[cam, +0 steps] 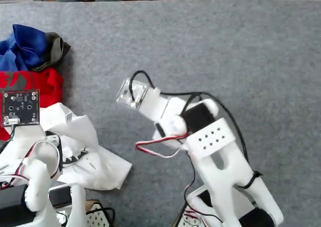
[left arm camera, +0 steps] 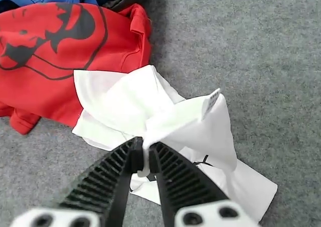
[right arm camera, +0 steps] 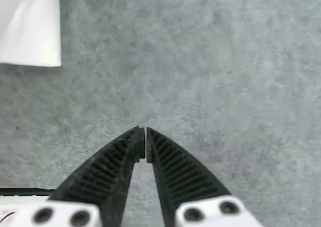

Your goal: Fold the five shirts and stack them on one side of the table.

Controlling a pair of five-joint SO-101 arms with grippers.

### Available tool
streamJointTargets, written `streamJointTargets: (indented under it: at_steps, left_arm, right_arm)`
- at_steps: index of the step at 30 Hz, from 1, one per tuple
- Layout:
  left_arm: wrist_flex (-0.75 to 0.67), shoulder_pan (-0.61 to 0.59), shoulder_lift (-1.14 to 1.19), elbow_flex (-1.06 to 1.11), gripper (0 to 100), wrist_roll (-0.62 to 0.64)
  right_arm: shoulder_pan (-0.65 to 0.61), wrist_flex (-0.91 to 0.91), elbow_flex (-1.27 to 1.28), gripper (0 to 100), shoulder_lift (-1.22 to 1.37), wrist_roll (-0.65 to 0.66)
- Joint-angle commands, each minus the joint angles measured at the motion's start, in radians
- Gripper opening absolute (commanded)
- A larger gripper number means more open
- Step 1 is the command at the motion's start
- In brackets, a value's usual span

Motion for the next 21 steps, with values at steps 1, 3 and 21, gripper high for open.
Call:
streamJointTargets:
  at_steps: [1, 3, 21]
  left_arm:
    - [0.006, -0.007, 0.0, -0.004, 3, -0.014]
    - [0.006, -0.005, 0.0, -0.004, 3, -0.014]
    - [0.006, -0.005, 0.0, -0.004, 3, -0.015]
  right_arm:
    - [-0.049, -0.049, 0.051, 1.9, -0.004, -0.014]
    - [-0.069, -0.08, 0.077, 1.9, -0.004, -0.054]
    - [-0.11, -0.13, -0.035, 1.9, 0.285, -0.14]
